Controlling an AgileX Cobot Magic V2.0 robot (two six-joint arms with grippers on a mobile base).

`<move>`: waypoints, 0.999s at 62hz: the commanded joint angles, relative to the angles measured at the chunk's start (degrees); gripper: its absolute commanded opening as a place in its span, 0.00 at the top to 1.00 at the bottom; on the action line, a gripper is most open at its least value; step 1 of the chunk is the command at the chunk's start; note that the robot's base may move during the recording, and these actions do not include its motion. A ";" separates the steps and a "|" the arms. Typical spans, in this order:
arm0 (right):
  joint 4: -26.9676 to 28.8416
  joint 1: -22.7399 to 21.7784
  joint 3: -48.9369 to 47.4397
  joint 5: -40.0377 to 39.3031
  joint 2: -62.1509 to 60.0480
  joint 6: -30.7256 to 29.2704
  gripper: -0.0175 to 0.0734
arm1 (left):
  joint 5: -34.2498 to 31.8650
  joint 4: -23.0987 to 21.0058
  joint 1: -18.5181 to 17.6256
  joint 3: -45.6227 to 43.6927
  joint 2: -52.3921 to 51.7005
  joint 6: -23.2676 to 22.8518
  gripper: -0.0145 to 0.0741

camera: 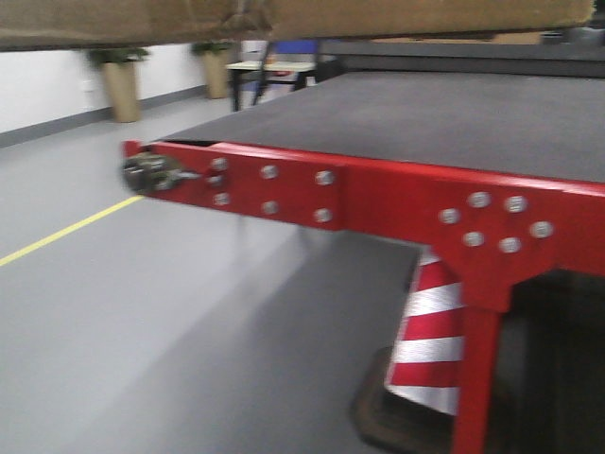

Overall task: Grab carton from right shelf to conveyor
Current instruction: 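Carry the held carton over the grey conveyor belt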

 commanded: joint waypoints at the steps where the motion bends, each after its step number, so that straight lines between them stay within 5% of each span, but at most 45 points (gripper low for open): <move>1: -1.60 -0.27 -0.43 -0.83 -1.38 -1.88 0.88 | 0.14 10.10 0.51 -0.26 -0.60 0.44 0.85; 31: -1.60 -0.27 -0.43 -0.83 -1.38 -1.88 0.88 | 0.14 20.31 0.51 -0.26 -0.60 0.44 0.85; 62: -1.60 -0.27 -0.43 -0.83 -1.38 -1.88 0.88 | 0.14 20.59 0.51 -0.26 -0.60 0.44 0.85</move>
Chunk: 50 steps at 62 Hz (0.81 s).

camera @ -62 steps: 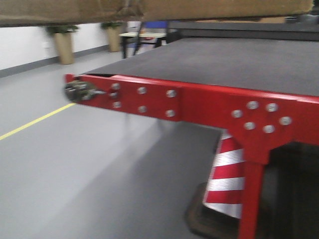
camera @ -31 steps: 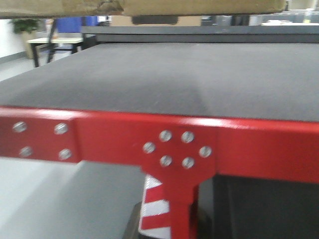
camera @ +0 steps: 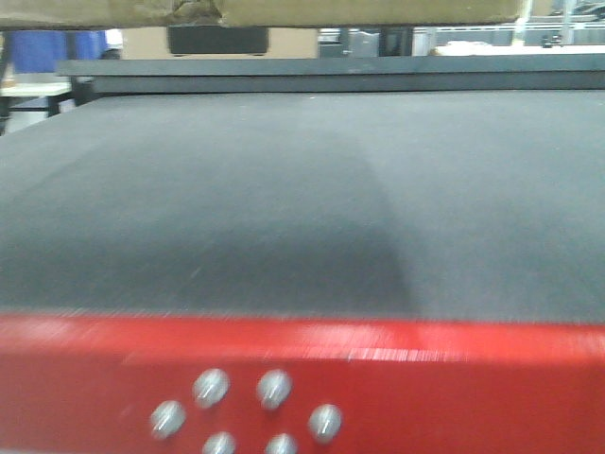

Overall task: Grab carton from right shelf to conveyor
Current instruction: 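Carry the held carton over the grey conveyor belt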

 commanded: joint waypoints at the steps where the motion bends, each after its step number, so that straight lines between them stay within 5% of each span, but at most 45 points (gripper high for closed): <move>1: -2.72 -0.49 -0.43 1.56 -1.50 -1.65 0.88 | 1.77 12.07 1.13 -0.26 -0.70 0.44 0.85; 50: -2.72 -0.49 -0.43 1.56 -1.50 -1.65 0.88 | 1.77 12.07 1.13 -0.26 -0.70 0.44 0.85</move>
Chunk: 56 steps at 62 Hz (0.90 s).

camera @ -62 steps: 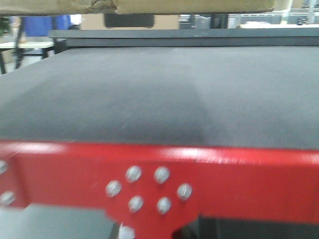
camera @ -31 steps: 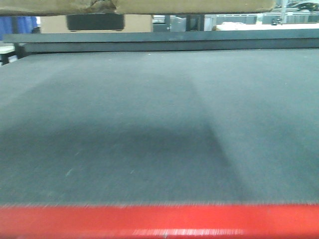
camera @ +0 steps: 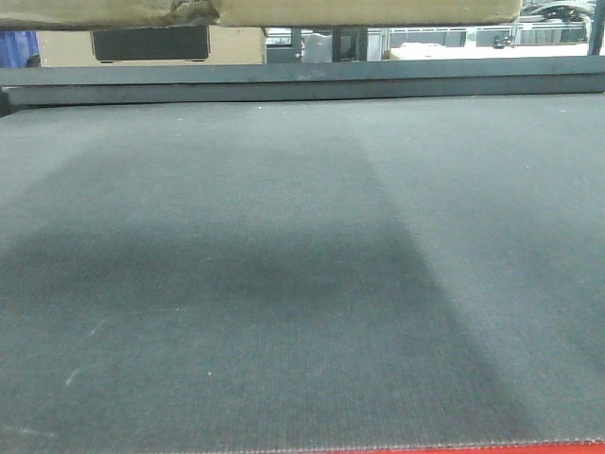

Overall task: Grab carton from right shelf to conveyor
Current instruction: 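Carry the held carton over the grey conveyor belt, then lower the carton onto the belt and open both grippers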

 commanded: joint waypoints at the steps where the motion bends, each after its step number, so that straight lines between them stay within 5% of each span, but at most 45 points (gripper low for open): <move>1: -2.72 -0.49 -0.43 1.56 -1.50 -1.53 0.88 | 1.77 11.84 1.13 -0.26 -0.81 0.44 0.85; 56: -1.75 -0.49 -0.54 1.64 -1.50 -1.53 0.88 | 1.77 10.54 1.13 -0.26 -0.81 0.44 0.85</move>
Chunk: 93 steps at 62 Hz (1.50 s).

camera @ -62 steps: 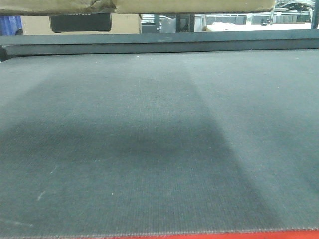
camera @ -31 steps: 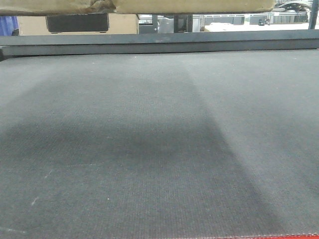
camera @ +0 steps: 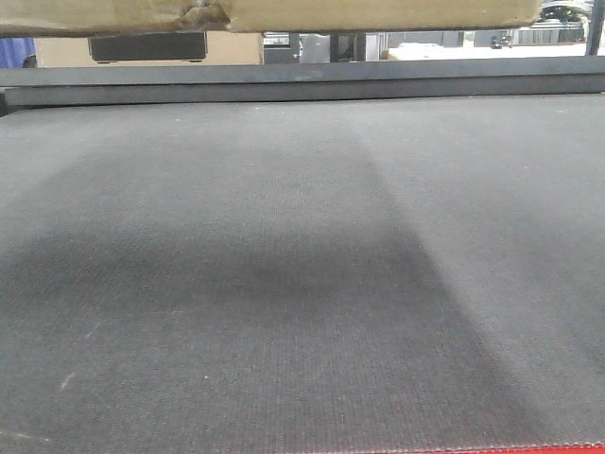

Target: Grab carton from right shelf to conveyor

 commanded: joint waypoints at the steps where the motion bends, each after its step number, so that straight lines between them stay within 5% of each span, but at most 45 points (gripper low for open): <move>1: -1.41 -0.49 -0.54 0.60 -1.50 -1.53 0.88 | 0.94 12.64 1.13 -0.26 -0.81 0.44 0.85; 20: -3.15 -4.14 -0.54 -0.79 0.95 -1.53 0.88 | -7.16 -4.72 1.13 -0.06 2.47 0.44 0.85; 33: -3.15 -8.52 0.36 -3.55 7.81 -1.53 0.88 | -8.57 -6.47 1.13 -0.06 9.65 0.44 0.85; 56: -3.15 -9.28 1.17 -9.69 21.44 -1.53 0.88 | -14.82 -6.81 1.13 -0.06 21.58 0.44 0.82; 64: -3.27 -9.28 1.17 -10.10 23.56 -1.53 0.73 | -14.93 -6.69 1.13 -0.06 24.76 0.44 0.70; 78: -4.71 -9.28 1.17 -9.76 23.29 -1.53 0.17 | -14.42 -6.69 1.13 -0.06 26.03 0.44 0.26; 83: -4.71 -9.28 1.17 -9.76 22.15 -1.53 0.19 | -14.32 -6.69 1.13 -0.18 25.03 0.44 0.14; 93: -4.71 -9.28 1.17 -9.52 17.98 -1.53 0.23 | -14.22 -6.59 1.13 -0.18 21.10 0.44 0.15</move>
